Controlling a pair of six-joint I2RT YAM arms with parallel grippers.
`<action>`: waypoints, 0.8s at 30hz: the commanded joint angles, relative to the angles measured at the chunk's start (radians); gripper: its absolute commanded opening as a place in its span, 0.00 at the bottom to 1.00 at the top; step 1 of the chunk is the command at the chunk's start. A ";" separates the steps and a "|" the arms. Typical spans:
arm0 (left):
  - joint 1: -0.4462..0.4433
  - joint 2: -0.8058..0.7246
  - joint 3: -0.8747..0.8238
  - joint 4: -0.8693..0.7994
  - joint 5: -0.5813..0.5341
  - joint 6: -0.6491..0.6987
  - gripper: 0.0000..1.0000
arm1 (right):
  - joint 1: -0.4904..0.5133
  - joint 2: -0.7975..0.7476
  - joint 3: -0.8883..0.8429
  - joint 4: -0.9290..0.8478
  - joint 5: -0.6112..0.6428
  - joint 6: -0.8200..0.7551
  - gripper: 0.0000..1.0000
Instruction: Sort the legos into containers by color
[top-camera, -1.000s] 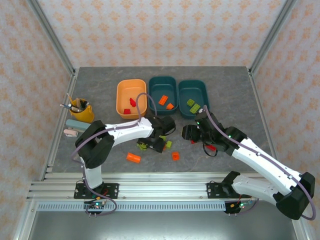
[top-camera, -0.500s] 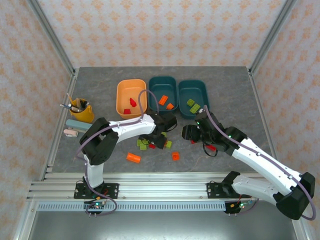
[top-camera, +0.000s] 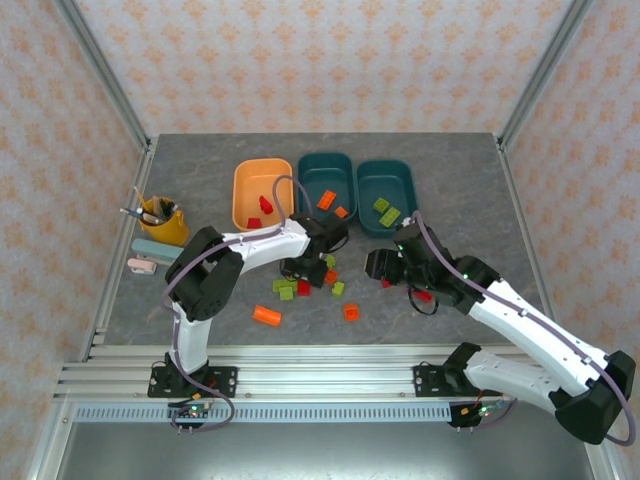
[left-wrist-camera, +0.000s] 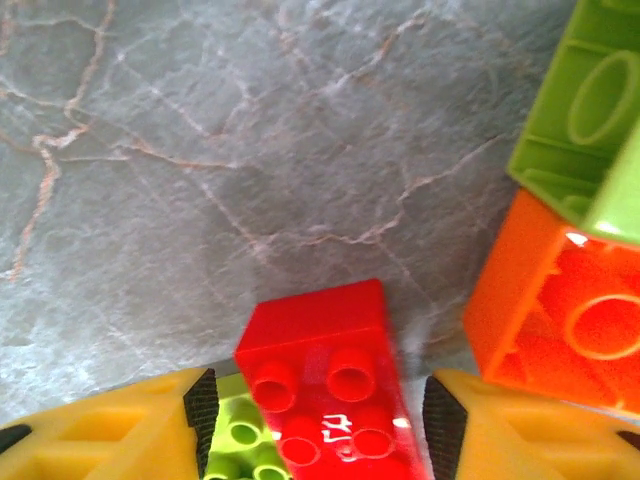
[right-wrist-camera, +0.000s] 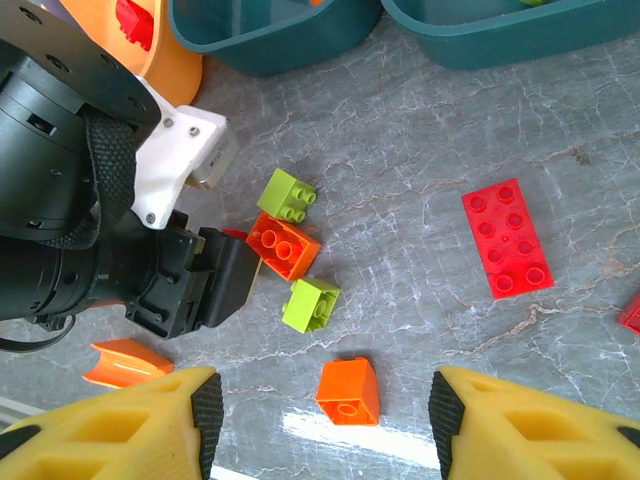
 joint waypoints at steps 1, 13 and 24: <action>-0.004 0.020 0.012 0.012 0.028 0.026 0.55 | 0.006 -0.014 -0.013 -0.018 0.027 0.016 0.59; 0.002 -0.026 0.009 0.033 0.022 -0.018 0.36 | 0.006 -0.008 -0.017 -0.002 0.020 0.017 0.59; 0.184 -0.226 0.145 -0.039 0.045 -0.105 0.33 | 0.007 0.095 0.055 0.074 -0.024 -0.045 0.59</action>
